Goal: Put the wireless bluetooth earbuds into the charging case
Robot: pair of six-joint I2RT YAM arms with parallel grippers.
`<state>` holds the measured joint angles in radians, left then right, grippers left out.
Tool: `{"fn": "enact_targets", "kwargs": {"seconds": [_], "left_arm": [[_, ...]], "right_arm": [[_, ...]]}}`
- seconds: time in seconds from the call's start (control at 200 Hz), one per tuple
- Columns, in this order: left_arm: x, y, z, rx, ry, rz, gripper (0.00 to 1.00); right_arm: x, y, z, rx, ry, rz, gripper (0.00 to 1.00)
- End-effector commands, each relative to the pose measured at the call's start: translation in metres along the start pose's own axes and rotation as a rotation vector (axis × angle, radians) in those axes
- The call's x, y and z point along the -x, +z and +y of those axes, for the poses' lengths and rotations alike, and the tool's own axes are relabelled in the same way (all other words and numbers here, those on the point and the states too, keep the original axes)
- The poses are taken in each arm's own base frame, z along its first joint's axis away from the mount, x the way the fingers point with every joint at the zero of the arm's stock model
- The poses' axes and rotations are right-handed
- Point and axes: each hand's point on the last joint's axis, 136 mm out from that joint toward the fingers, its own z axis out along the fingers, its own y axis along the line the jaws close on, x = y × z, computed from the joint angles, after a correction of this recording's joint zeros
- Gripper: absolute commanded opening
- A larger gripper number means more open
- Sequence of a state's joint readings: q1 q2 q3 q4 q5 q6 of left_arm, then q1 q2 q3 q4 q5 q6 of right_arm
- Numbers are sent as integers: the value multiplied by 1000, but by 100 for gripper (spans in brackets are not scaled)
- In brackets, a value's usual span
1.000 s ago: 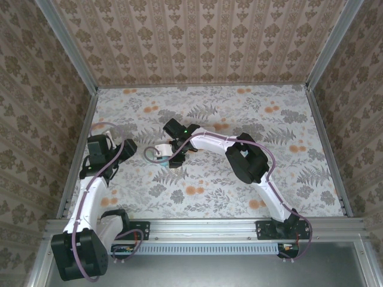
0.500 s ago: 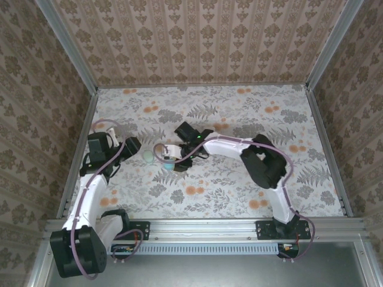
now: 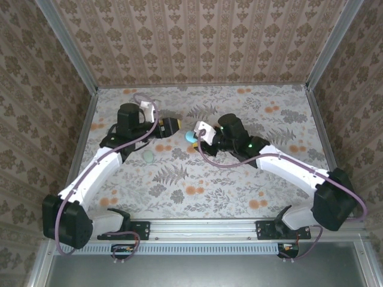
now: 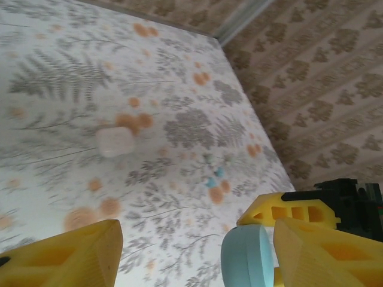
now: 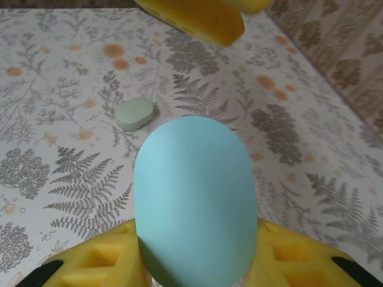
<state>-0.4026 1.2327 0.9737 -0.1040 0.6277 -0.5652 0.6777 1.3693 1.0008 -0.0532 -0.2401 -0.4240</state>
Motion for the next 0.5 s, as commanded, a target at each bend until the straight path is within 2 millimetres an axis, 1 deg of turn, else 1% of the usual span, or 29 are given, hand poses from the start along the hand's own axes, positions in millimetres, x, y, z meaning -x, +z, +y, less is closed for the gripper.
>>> {"fn": "enact_targets", "kwargs": {"seconds": [0.0, 0.055, 0.135, 0.21, 0.215, 0.225, 0.255, 0.45, 0.495], "left_arm": [[6, 10, -31, -123, 10, 23, 69], [5, 14, -34, -132, 9, 42, 69], [3, 17, -31, -124, 3, 63, 69], [3, 19, -35, -152, 5, 75, 70], [3, 19, -36, -155, 6, 75, 70], [-2, 22, -44, -175, 14, 94, 70], [-4, 23, -50, -201, 22, 108, 70], [-12, 29, -72, -330, 51, 173, 70], [-15, 32, -73, -337, 50, 187, 70]], "right_arm": [[9, -18, -15, -108, 36, -45, 36], [11, -23, -17, -132, 41, -63, 36], [13, -26, -20, -154, 40, -73, 36], [14, -29, -24, -179, 38, -79, 36], [14, -29, -24, -181, 38, -79, 36], [14, -29, -24, -182, 37, -79, 36], [15, -30, -25, -191, 36, -83, 36], [19, -28, -27, -195, 28, -92, 36], [20, -27, -27, -195, 26, -95, 36]]}}
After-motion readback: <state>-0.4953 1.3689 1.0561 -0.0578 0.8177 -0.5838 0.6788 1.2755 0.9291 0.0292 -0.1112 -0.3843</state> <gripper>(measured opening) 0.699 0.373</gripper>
